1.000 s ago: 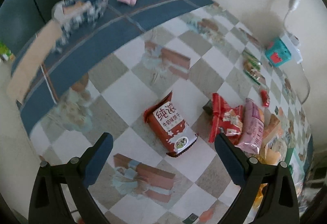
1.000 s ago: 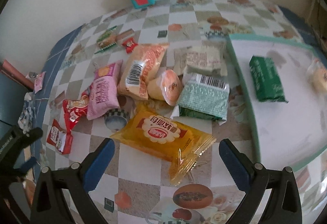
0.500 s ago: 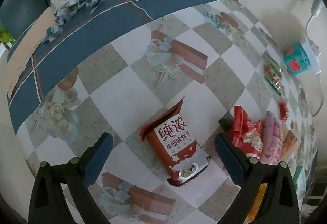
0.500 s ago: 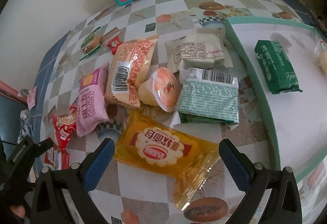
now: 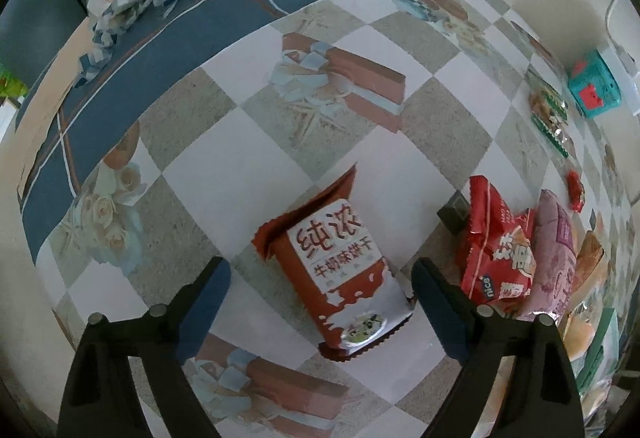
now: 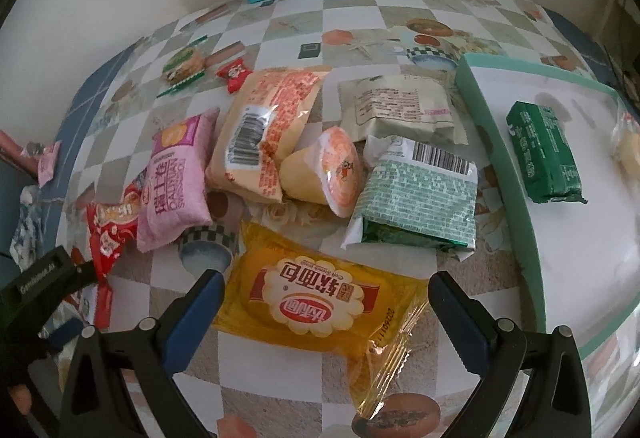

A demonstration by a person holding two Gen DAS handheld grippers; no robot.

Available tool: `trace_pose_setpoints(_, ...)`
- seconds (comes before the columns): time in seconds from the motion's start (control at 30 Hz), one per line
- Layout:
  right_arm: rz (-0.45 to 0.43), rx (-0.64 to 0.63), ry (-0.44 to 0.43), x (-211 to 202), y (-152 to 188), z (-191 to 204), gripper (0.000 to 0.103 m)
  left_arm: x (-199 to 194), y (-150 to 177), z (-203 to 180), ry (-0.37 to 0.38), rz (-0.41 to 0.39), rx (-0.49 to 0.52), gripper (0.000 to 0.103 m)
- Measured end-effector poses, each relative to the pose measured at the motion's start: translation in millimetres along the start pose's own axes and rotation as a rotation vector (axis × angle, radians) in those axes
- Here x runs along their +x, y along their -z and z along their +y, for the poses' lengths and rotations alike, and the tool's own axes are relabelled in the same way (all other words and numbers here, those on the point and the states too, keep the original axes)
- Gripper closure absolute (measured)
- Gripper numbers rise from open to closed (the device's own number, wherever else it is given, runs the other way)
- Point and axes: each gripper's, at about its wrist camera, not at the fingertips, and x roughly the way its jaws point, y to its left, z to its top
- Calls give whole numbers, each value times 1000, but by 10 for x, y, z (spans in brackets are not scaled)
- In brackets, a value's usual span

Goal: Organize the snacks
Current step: 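Move the left gripper to the red milk-biscuit pack and grasp it, then grasp the yellow bread pack with the right gripper while the left gripper holds the red pack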

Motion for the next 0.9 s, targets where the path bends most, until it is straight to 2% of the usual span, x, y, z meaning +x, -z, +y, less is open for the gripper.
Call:
trace_pose_setpoints(0.23,0,-71,13,-3,58,63,0,108,37,-198,-67,-5,54,12)
trace_pose_setpoints(0.3,2,-83,17,-3,65,82,0,89,38,-216,-69,-12,52,22)
trace_pose_setpoints(0.37,12,-84,12,-8,67,75,0,36,37,-239,-66,-30,61,53)
trace_pose_setpoints(0.43,19,-85,6,-16,70,62,0,12,36,-264,-53,-29,72,61)
trace_pose_setpoints(0.9,12,-68,-64,-144,101,-36,18,1,35,-169,37,25,17,62)
